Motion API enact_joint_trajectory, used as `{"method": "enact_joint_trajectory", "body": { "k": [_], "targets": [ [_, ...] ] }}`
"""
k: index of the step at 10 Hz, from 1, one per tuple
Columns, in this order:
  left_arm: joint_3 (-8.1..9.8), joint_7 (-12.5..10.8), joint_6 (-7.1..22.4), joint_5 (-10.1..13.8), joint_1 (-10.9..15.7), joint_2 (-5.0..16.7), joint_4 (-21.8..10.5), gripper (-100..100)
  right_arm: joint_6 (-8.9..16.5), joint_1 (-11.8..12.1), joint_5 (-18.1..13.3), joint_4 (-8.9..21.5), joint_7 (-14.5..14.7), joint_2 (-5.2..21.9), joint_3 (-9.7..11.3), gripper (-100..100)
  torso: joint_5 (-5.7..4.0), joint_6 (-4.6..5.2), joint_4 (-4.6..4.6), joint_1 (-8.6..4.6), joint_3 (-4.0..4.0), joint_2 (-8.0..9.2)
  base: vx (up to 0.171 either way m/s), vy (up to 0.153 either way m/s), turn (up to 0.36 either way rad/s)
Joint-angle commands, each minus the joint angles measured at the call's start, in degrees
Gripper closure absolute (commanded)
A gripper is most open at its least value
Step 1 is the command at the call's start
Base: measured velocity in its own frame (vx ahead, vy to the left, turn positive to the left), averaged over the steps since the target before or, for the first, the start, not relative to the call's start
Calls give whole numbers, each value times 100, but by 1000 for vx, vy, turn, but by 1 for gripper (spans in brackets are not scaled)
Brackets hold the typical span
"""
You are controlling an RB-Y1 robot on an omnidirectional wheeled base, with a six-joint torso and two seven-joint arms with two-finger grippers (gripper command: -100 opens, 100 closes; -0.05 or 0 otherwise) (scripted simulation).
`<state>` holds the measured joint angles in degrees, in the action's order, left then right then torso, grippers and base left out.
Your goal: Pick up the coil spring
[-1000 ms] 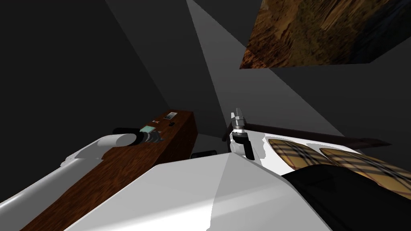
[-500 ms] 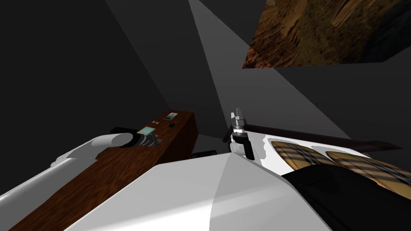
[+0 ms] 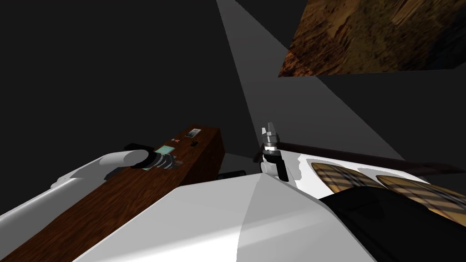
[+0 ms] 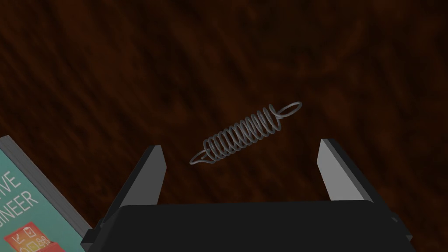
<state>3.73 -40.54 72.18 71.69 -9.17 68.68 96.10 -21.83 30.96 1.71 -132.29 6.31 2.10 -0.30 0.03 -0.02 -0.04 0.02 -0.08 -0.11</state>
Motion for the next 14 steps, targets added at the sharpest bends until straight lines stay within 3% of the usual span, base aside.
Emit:
{"method": "enact_joint_trajectory", "body": {
  "k": [1,2,3,4,5,14],
  "targets": [
    [0,0,0,0,0,0,0,0,0,0,0,0,0,0,0,0,0,0,0,0,0,0,6,1,0],
    [86,288,35,17,-5,-61,-160,-100,0,0,0,0,0,0,0,0,-1,0,3,-2,6,10,55,-34,121],
    [86,309,35,17,-5,-61,-160,-100,0,1,0,0,0,0,0,0,-2,-4,1,-13,2,0,67,-57,78],
    [172,542,73,35,-11,-122,-319,-100,0,0,0,0,0,-1,0,0,-5,0,-1,-22,-2,-5,84,-63,141],
    [172,616,73,35,-11,-122,-319,-100,0,1,0,0,0,-1,0,0,-6,-4,-2,-25,-6,-11,70,-49,64],
    [602,2022,261,123,-40,-426,-1115,-100,0,0,0,0,0,0,1,0,-6,2,-1,-23,-2,-4,68,-60,96]
  ]
}}
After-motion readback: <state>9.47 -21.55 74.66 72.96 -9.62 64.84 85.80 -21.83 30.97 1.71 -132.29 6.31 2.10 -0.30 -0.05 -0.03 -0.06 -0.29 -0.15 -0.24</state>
